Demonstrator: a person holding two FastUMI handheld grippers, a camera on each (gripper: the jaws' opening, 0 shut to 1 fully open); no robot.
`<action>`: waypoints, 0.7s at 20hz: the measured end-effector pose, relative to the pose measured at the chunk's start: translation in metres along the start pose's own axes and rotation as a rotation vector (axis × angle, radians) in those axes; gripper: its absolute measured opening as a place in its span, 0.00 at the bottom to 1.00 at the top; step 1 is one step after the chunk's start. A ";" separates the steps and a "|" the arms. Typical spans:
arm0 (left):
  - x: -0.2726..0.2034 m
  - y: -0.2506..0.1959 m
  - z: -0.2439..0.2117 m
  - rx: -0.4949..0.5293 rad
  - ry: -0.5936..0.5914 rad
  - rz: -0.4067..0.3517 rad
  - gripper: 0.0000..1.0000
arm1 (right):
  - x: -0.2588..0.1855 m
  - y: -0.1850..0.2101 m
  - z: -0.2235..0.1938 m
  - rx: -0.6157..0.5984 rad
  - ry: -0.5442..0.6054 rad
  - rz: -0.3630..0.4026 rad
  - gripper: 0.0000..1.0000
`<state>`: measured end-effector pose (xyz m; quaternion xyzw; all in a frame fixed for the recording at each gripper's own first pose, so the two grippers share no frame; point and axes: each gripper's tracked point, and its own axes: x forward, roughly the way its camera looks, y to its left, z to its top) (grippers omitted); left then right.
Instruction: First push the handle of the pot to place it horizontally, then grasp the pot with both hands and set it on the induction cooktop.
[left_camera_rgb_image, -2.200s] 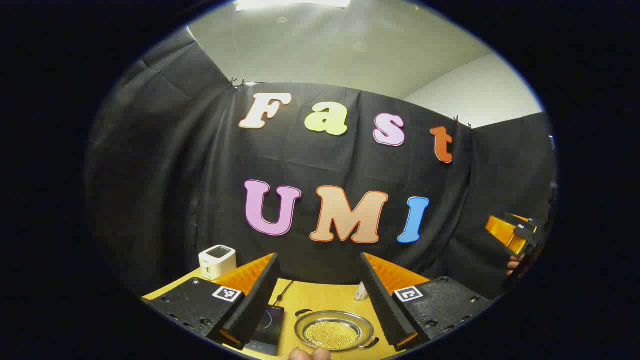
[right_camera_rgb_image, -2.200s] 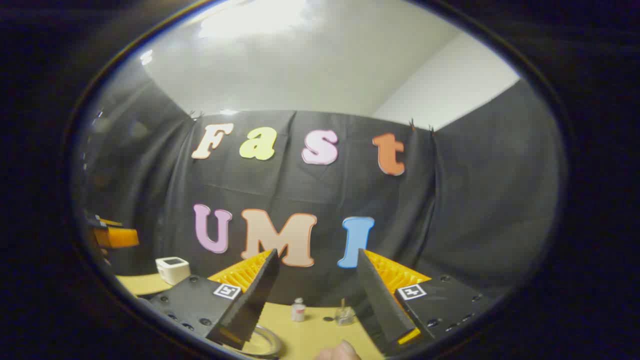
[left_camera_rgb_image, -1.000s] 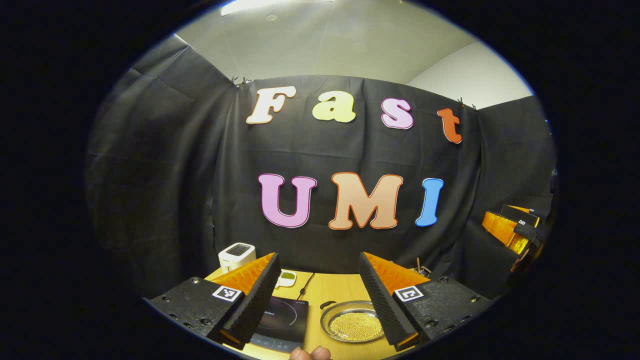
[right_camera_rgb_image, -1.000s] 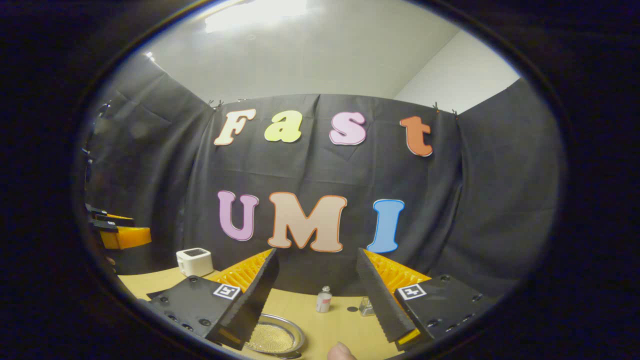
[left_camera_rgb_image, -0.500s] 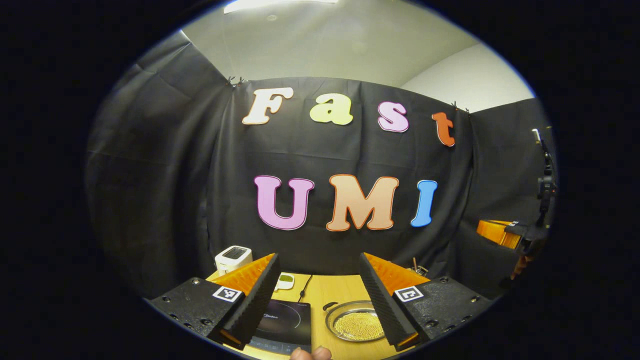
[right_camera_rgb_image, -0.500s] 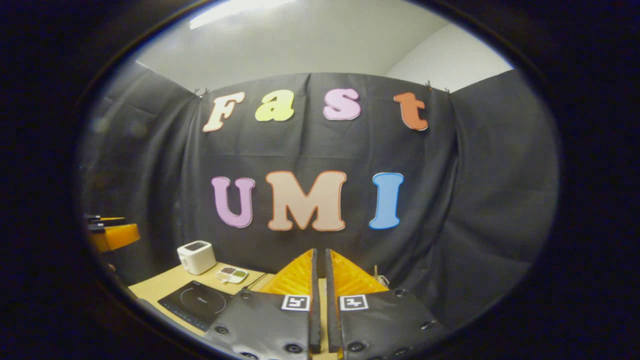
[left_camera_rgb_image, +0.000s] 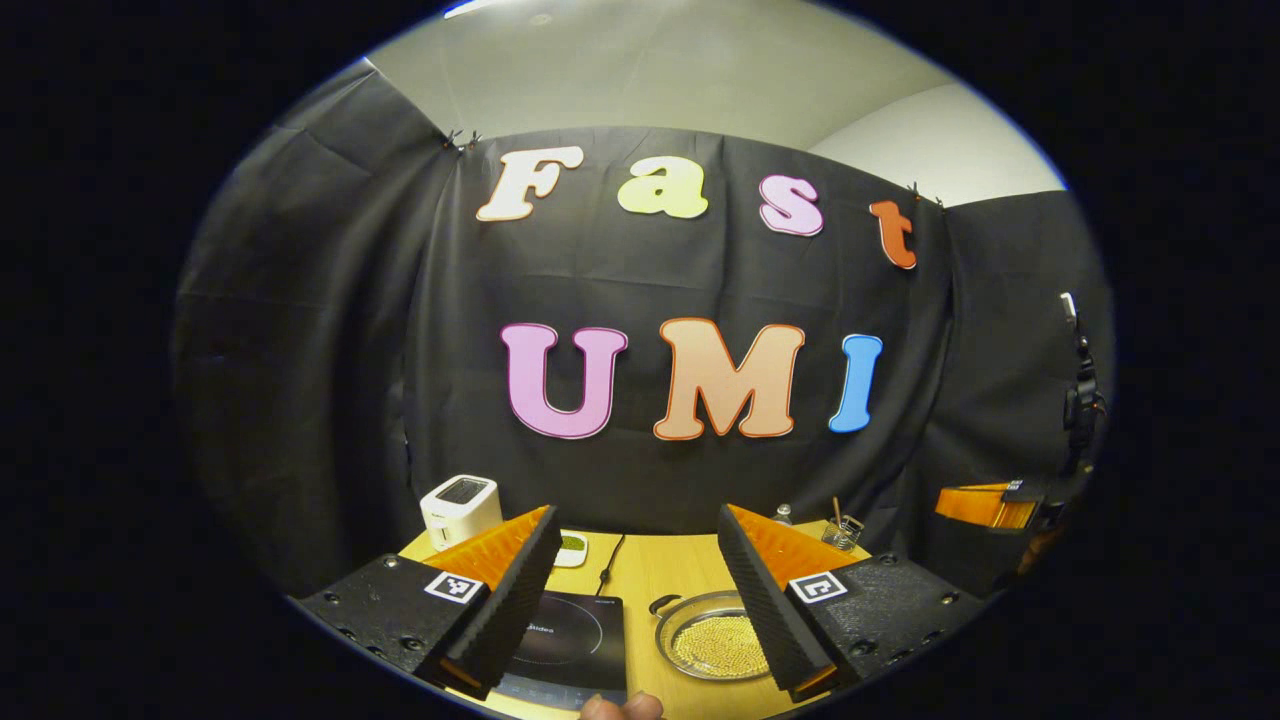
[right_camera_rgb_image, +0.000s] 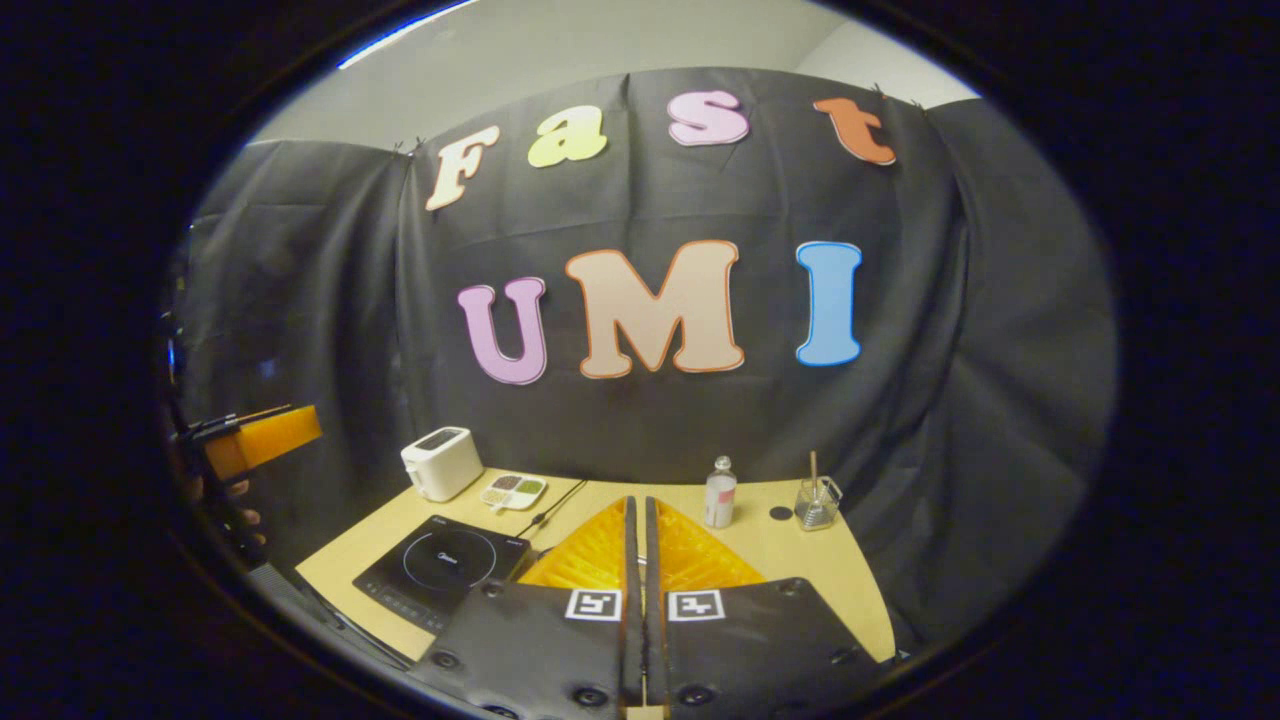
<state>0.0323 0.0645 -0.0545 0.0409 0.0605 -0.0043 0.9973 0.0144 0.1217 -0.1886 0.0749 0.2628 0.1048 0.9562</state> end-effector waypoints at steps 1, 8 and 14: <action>0.006 0.000 -0.002 0.001 0.011 0.008 0.95 | 0.006 -0.004 -0.009 0.017 0.017 0.011 0.02; 0.055 -0.007 -0.009 0.033 0.057 0.102 0.96 | 0.065 -0.021 -0.056 0.033 0.129 0.162 0.02; 0.078 -0.026 -0.034 0.047 0.141 0.145 0.95 | 0.094 -0.020 -0.120 0.041 0.268 0.299 0.02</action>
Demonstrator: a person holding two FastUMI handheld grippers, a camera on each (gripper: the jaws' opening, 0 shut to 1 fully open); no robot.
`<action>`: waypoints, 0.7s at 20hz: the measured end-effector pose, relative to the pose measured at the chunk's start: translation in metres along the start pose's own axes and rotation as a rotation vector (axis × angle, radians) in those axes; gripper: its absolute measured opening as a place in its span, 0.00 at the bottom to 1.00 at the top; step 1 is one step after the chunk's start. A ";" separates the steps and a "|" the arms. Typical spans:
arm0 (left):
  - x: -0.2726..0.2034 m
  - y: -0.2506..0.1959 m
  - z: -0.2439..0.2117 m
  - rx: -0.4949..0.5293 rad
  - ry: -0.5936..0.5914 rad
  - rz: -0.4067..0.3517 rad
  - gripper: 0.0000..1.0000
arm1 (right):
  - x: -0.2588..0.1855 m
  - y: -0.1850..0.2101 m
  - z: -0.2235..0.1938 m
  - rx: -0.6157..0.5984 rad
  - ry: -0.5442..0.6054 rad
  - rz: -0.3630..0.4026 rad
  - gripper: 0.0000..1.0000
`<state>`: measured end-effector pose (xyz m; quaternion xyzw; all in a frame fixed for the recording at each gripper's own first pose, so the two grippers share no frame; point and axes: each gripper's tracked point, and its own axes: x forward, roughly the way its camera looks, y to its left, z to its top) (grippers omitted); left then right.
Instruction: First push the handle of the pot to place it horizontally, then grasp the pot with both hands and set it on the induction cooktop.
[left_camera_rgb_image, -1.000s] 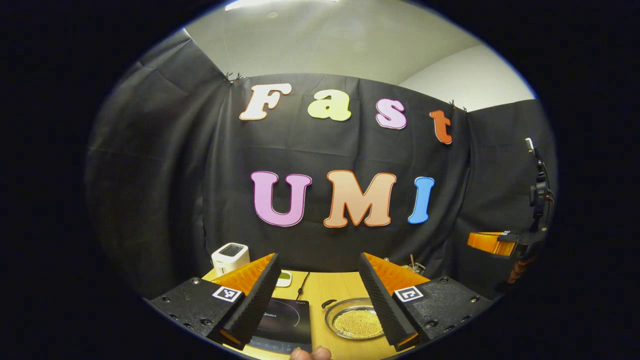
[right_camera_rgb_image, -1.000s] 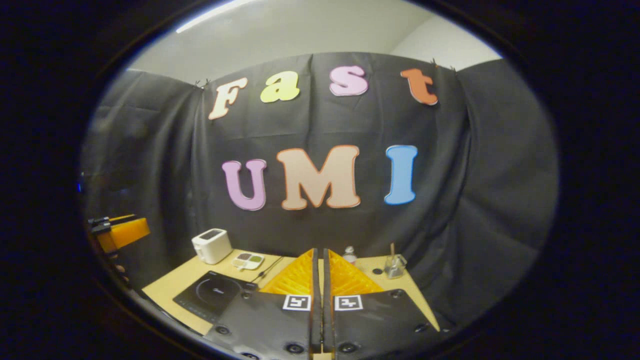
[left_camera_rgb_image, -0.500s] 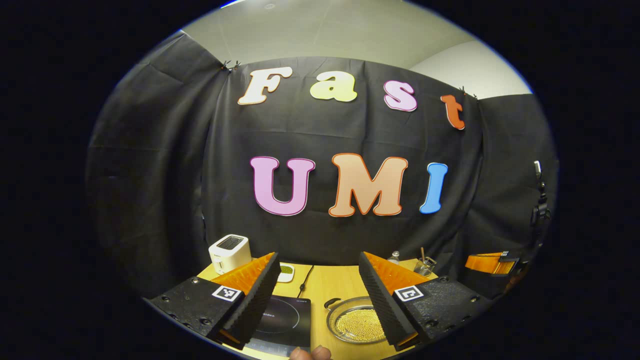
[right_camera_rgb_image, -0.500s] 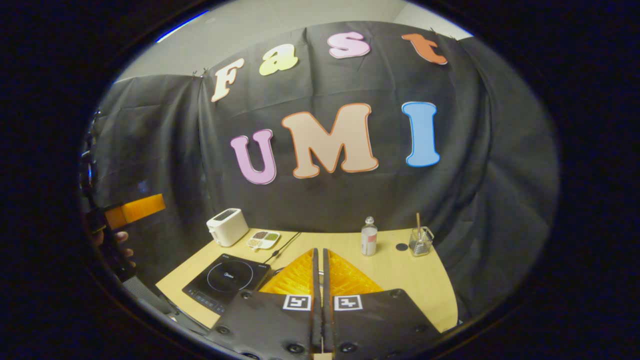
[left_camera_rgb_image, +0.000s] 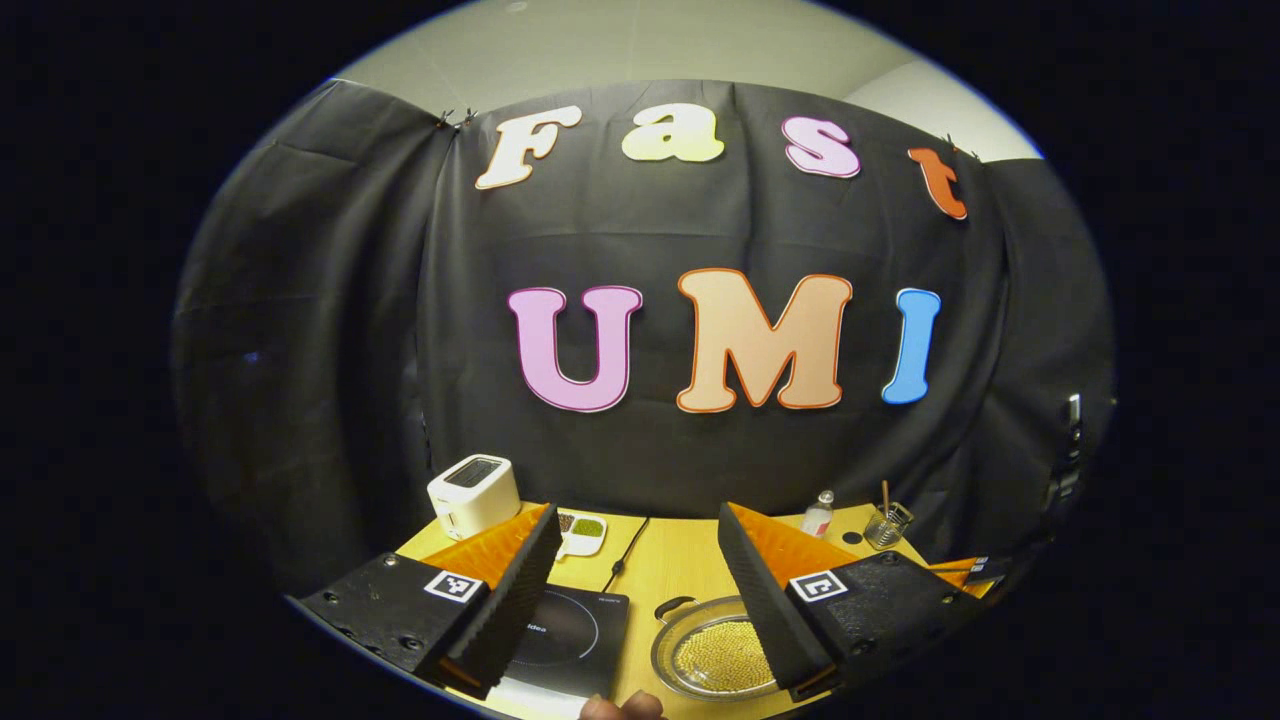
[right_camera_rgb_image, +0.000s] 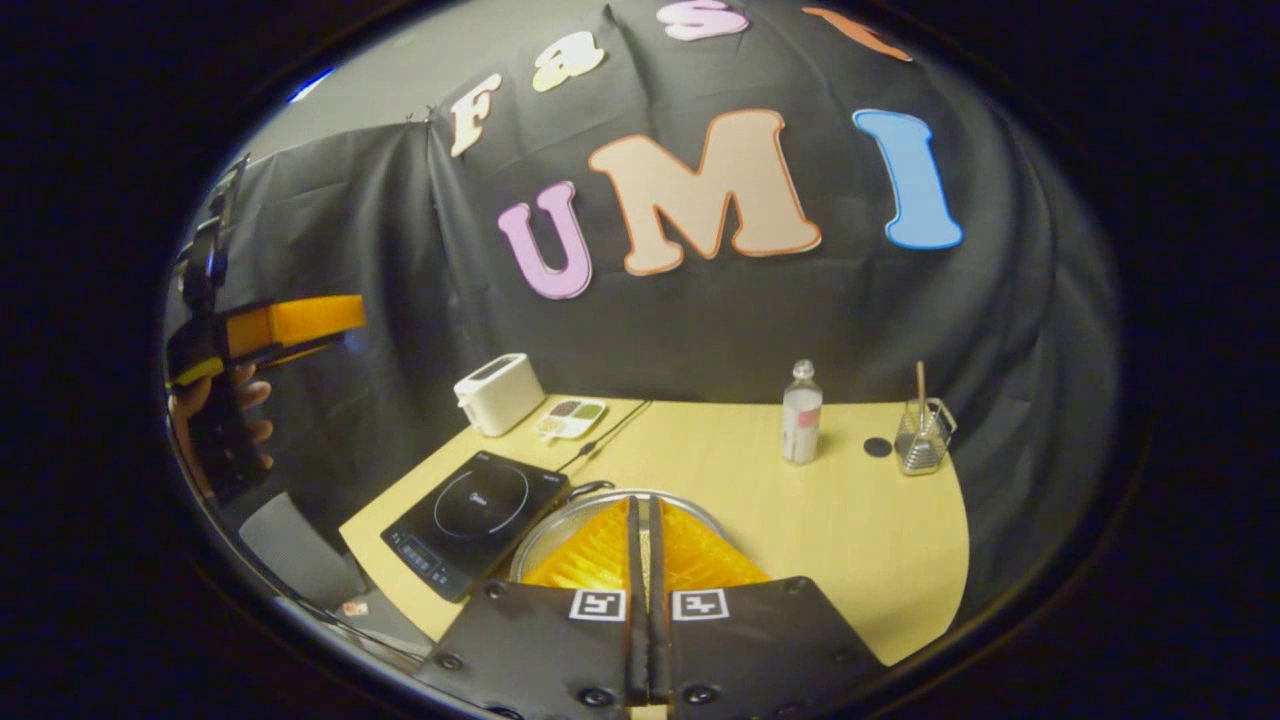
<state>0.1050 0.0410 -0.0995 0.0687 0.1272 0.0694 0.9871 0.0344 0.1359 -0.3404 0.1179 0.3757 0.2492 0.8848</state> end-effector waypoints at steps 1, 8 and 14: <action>0.003 0.000 -0.003 0.008 0.016 0.002 0.92 | 0.005 0.000 -0.004 0.000 0.015 0.013 0.09; 0.028 -0.004 -0.011 0.053 0.067 -0.003 0.96 | 0.034 0.003 -0.059 0.014 0.173 0.100 0.00; 0.039 -0.009 -0.025 0.046 0.117 -0.025 0.96 | 0.035 0.026 -0.129 0.000 0.338 0.176 0.03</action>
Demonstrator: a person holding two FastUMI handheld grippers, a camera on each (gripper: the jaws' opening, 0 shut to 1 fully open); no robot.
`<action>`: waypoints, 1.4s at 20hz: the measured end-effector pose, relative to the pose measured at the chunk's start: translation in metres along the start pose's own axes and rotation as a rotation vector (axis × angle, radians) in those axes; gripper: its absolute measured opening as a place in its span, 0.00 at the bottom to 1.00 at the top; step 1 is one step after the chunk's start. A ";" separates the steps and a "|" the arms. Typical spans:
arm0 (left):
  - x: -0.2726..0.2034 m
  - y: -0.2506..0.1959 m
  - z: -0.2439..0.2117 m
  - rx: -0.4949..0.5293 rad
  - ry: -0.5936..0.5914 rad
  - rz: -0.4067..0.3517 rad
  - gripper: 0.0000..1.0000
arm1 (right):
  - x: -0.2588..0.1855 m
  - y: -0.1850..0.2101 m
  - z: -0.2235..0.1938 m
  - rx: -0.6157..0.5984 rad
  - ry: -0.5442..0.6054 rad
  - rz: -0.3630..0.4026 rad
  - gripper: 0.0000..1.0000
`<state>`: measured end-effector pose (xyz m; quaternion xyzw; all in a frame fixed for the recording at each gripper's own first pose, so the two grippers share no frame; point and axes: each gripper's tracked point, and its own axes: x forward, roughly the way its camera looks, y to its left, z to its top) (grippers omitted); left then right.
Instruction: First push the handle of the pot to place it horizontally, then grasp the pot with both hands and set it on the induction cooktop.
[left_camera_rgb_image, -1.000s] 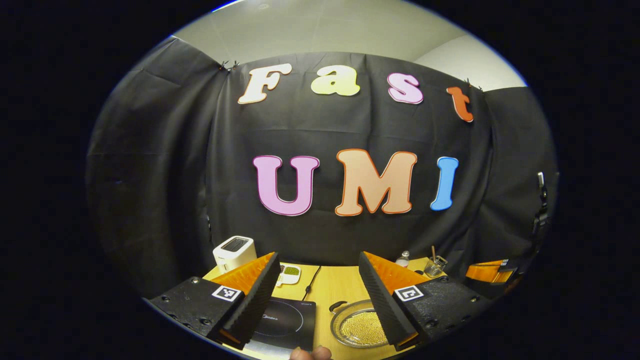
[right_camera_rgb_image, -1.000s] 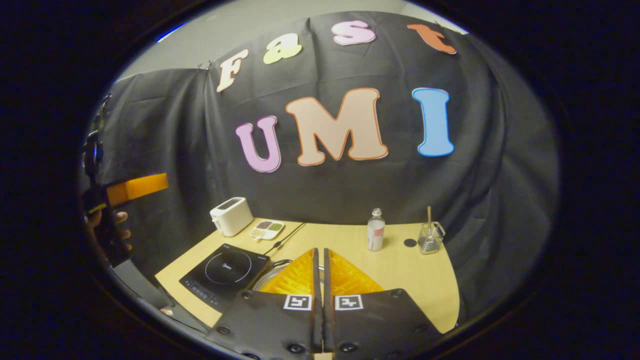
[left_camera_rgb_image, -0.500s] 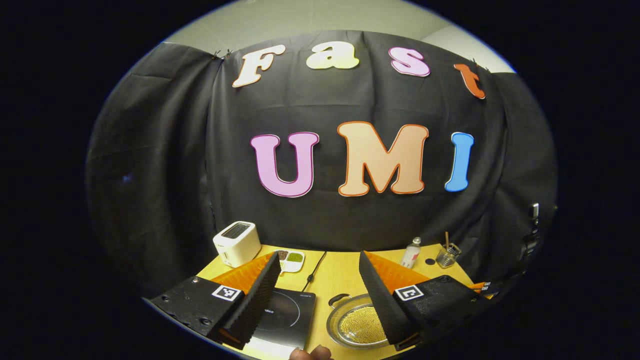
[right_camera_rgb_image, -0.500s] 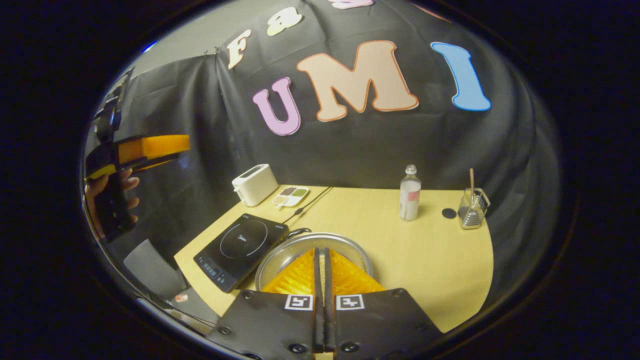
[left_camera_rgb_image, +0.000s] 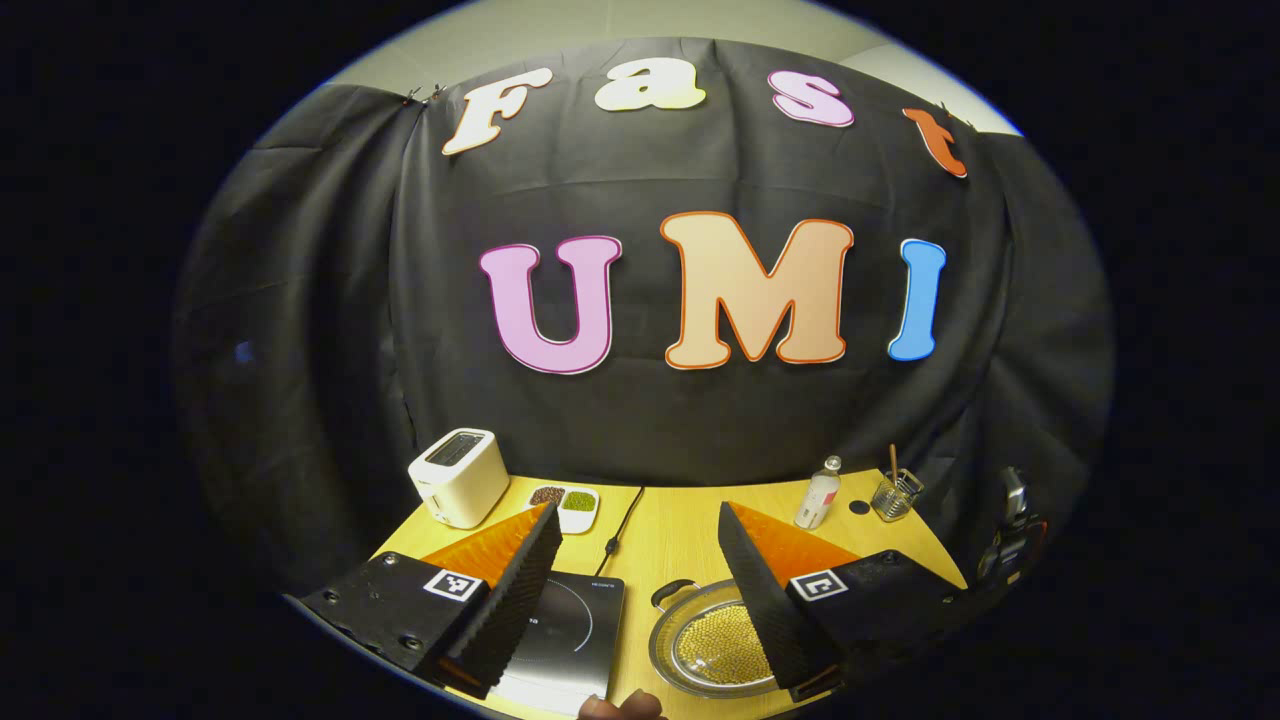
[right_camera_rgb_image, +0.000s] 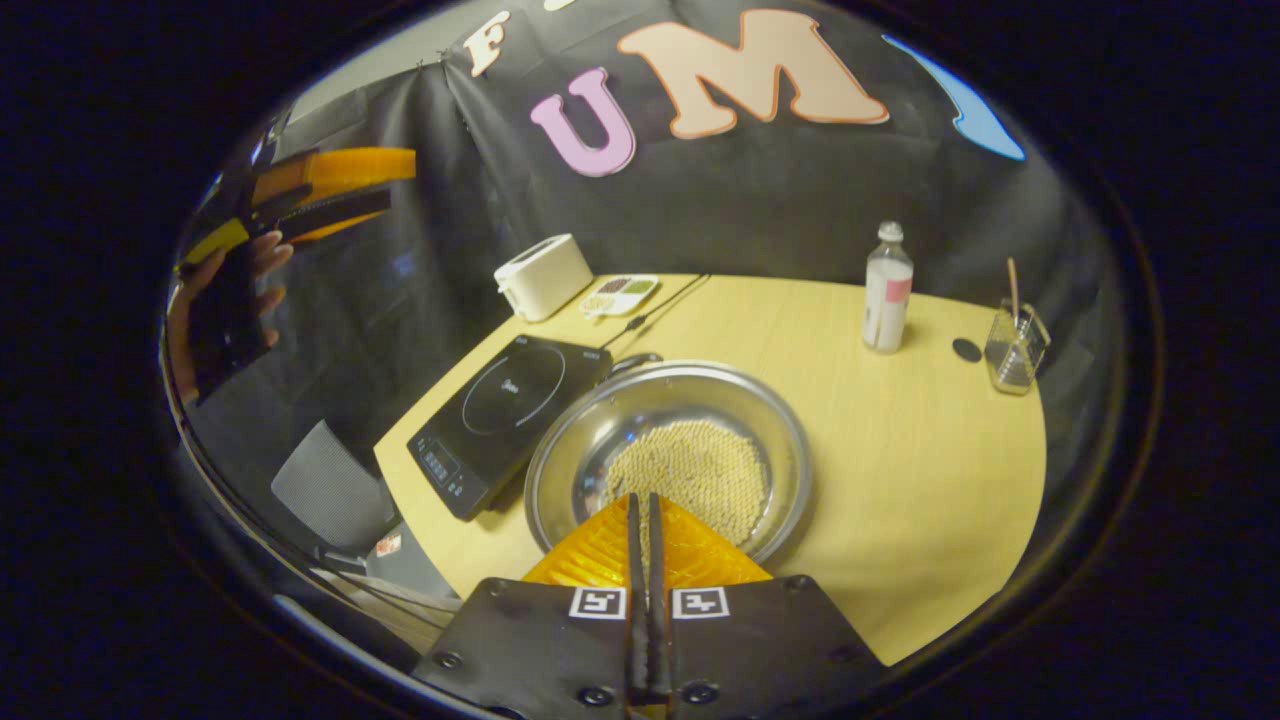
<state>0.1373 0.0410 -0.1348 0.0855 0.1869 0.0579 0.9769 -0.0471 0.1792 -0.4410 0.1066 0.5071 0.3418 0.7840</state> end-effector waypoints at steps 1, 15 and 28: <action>0.002 0.000 -0.001 0.007 0.004 -0.002 0.96 | 0.005 0.001 -0.010 0.013 0.020 0.008 0.03; 0.006 -0.006 -0.015 0.017 0.039 -0.020 0.93 | 0.025 0.002 -0.115 0.014 0.291 0.108 0.03; -0.002 -0.005 -0.022 -0.001 0.044 -0.005 0.96 | 0.025 -0.055 -0.104 0.063 0.258 -0.044 0.02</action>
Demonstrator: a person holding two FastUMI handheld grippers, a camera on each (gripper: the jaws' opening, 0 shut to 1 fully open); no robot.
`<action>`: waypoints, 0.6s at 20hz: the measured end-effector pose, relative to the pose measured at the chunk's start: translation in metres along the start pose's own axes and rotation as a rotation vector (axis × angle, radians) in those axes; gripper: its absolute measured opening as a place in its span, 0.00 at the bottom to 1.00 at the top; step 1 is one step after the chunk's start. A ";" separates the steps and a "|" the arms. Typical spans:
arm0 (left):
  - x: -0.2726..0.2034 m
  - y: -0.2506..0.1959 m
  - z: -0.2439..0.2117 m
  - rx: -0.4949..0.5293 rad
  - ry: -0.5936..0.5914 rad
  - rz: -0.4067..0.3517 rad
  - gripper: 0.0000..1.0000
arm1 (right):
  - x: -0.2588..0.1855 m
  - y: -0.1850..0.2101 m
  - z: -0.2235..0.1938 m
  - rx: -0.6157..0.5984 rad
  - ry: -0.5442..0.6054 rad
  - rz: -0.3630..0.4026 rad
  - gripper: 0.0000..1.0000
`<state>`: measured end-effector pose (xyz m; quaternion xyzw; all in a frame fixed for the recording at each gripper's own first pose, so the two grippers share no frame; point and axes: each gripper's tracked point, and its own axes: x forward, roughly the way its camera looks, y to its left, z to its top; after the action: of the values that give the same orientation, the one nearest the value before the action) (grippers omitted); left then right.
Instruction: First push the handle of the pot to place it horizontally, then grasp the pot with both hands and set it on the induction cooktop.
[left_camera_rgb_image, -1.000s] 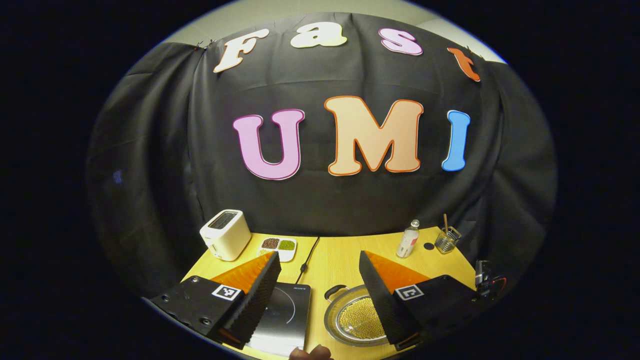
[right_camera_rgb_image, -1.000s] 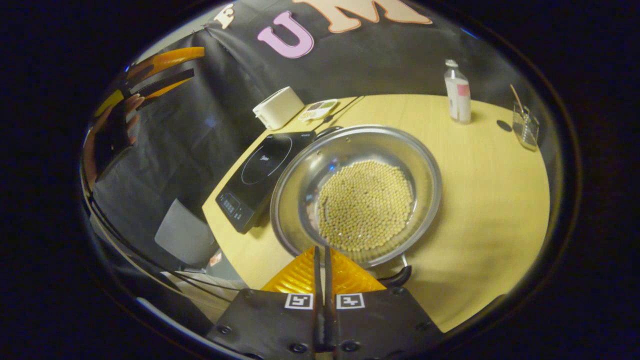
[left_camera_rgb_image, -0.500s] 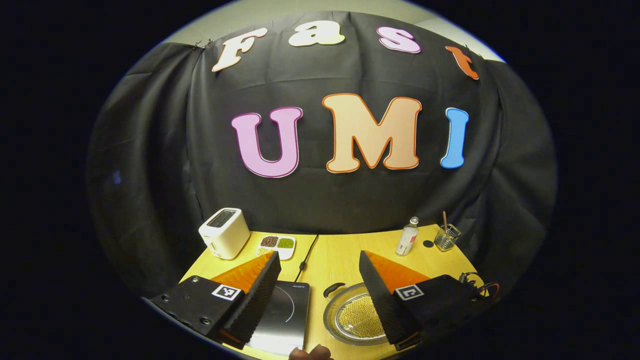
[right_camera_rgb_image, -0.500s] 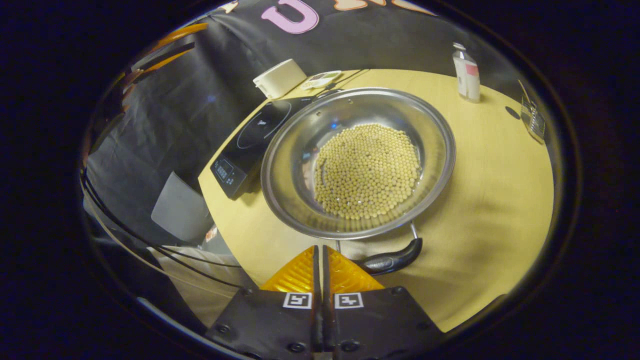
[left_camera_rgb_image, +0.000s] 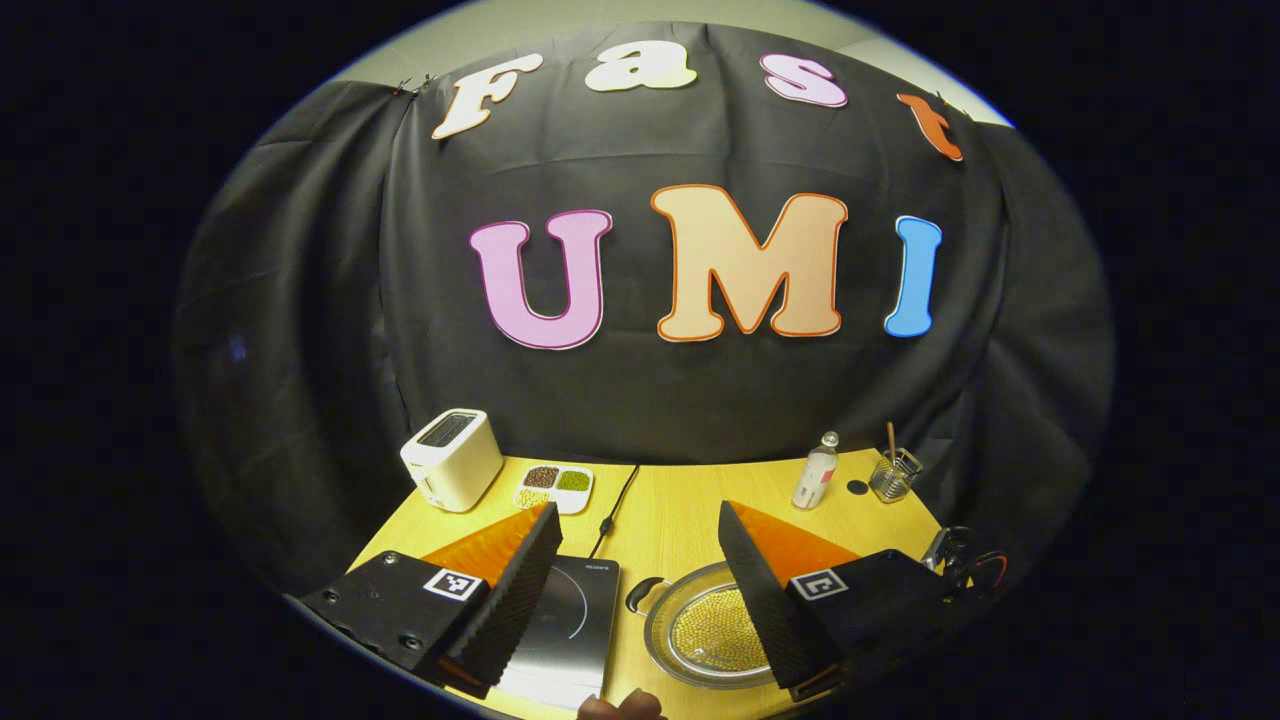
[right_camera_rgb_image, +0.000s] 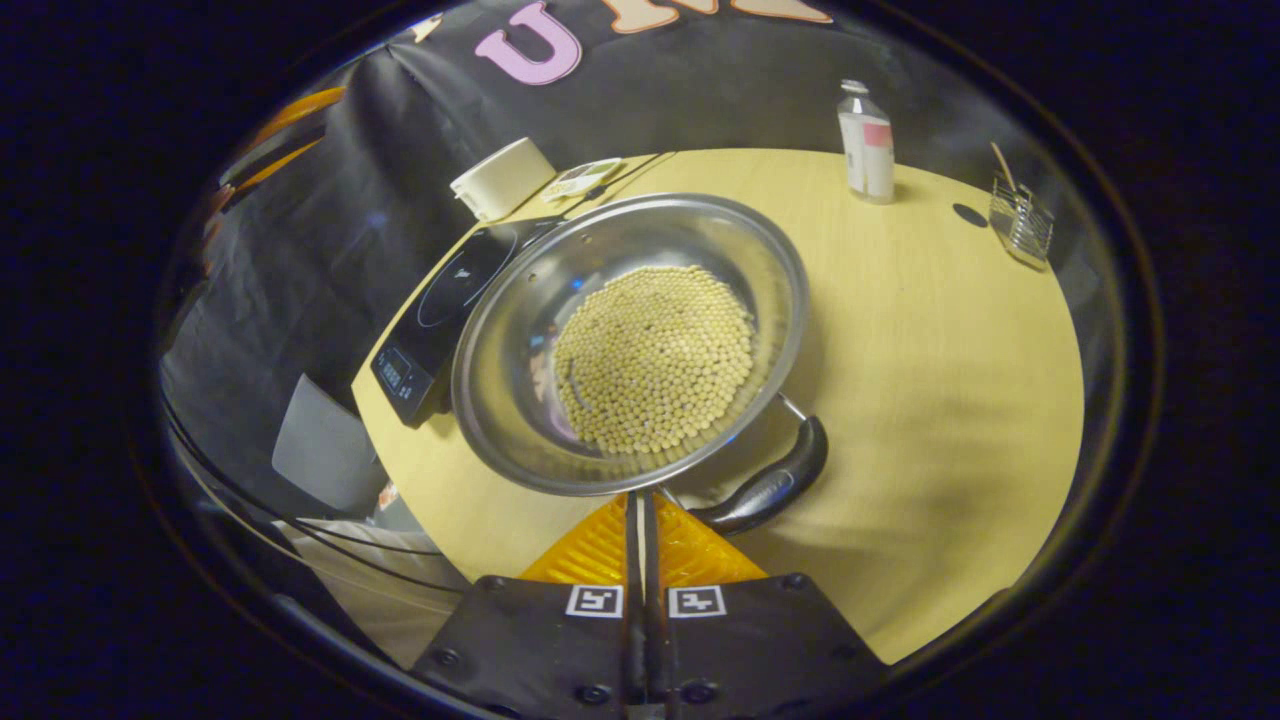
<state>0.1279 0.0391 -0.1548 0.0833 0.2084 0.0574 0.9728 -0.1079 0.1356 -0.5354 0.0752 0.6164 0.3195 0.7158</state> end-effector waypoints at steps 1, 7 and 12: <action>0.001 0.000 -0.001 -0.002 0.000 0.000 0.96 | -0.001 -0.004 0.000 0.002 -0.003 -0.004 0.02; -0.003 0.003 -0.001 -0.004 -0.003 0.011 0.96 | -0.002 -0.022 0.009 0.020 -0.027 -0.036 0.02; -0.006 0.005 -0.002 -0.004 -0.003 0.015 0.96 | -0.001 -0.037 0.020 0.010 -0.045 -0.087 0.02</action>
<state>0.1215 0.0433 -0.1535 0.0828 0.2061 0.0653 0.9728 -0.0757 0.1117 -0.5481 0.0593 0.6044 0.2831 0.7423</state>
